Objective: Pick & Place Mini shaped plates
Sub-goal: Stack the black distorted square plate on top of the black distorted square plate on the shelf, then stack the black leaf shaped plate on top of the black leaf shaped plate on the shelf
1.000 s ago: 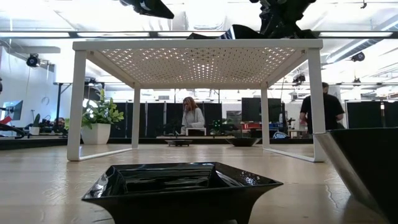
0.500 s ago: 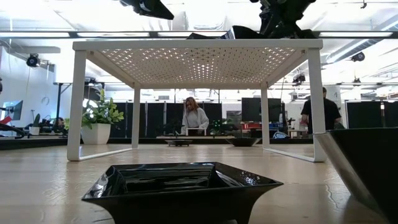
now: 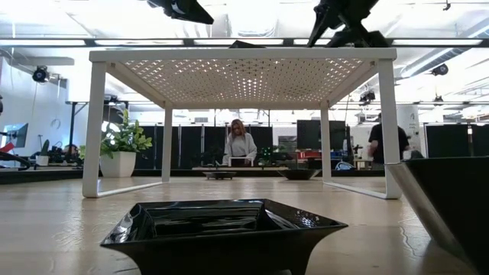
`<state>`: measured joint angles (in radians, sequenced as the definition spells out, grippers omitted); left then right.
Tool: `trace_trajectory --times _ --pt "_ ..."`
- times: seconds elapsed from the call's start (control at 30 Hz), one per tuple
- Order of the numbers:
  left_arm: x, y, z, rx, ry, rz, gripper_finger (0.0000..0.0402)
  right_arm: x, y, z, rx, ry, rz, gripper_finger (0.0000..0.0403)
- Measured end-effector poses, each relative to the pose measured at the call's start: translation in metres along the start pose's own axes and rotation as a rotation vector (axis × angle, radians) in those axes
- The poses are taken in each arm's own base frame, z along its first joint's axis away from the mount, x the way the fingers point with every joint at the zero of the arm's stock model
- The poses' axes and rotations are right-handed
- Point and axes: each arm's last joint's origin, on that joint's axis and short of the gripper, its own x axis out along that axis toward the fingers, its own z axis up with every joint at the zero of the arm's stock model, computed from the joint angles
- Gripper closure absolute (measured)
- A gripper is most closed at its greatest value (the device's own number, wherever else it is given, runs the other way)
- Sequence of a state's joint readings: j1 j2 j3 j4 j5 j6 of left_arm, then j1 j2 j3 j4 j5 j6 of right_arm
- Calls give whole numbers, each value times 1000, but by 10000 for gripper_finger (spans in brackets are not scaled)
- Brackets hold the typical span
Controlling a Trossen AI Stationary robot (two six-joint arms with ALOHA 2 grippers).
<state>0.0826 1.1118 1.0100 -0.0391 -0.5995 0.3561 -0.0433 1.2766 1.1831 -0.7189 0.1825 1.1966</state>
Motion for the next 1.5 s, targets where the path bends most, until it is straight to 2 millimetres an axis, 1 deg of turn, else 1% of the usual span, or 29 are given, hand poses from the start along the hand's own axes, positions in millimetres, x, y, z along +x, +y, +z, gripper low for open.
trace_trajectory --times 0.17,0.4,0.5,0.57,0.77,0.93,1.0,1.1,1.23,1.33,1.43,1.5 --pt "0 0 0 0 0 0 322 -8 6 4 -45 -14 31 299" --pt "0 0 0 0 0 0 322 -8 6 4 -98 -14 28 313" --pt "0 0 -1 3 11 -5 322 -9 7 5 -200 -23 32 321" --pt "-2 -1 -3 8 28 -13 322 -14 9 7 -271 -57 35 327" --pt "-12 -3 -13 80 125 -70 326 -28 19 15 -528 -160 31 356" --pt "-26 -7 -18 87 187 -128 326 -37 26 20 -690 -195 47 387" --pt "-32 -10 -21 105 213 -157 326 -41 29 22 -752 -210 52 393" --pt "-42 -11 -22 84 225 -189 326 -45 32 24 -824 -228 59 394" --pt "-52 -7 -22 9 230 -197 326 -51 32 25 -876 -244 63 394" --pt "-56 -5 -22 -21 236 -198 326 -58 30 26 -879 -255 72 394" --pt "-58 -3 -23 -27 241 -198 326 -65 24 24 -873 -232 57 394" --pt "-58 -3 -23 -29 242 -198 326 -69 17 21 -827 -182 36 394"
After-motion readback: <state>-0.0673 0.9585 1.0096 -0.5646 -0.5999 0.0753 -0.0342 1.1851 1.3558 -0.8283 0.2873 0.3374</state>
